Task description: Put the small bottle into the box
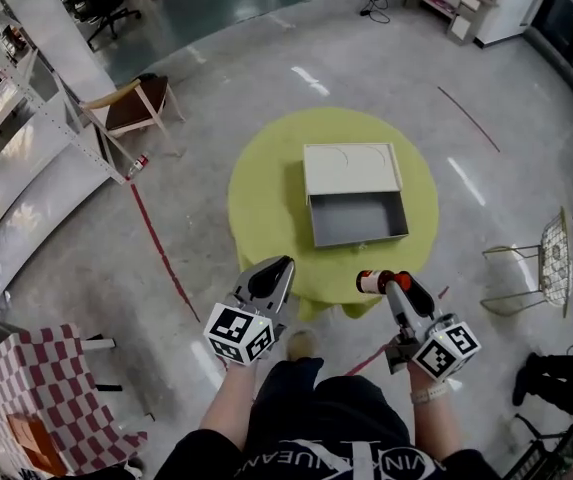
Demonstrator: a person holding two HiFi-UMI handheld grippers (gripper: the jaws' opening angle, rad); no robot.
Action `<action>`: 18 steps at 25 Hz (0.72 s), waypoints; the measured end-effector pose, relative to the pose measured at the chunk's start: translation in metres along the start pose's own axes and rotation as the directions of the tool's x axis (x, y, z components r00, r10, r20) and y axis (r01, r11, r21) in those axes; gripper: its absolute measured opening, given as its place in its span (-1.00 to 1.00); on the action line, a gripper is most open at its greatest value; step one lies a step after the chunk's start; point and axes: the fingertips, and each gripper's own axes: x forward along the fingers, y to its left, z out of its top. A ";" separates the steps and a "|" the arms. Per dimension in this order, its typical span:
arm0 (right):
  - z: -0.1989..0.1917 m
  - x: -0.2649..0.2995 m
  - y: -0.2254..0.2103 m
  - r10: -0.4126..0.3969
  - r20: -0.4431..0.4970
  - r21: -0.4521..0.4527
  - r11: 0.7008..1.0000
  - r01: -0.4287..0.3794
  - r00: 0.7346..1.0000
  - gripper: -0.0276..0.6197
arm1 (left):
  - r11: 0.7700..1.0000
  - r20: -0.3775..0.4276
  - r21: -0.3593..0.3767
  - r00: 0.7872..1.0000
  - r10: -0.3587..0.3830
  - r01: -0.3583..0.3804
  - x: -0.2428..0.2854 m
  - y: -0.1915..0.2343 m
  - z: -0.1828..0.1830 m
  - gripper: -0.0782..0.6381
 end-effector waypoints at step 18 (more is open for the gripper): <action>0.009 0.074 -0.022 0.056 -0.063 0.063 0.997 -0.052 0.996 -0.48 | 0.997 -0.039 -0.078 0.999 0.024 -0.027 0.038 0.030 -0.018 -0.71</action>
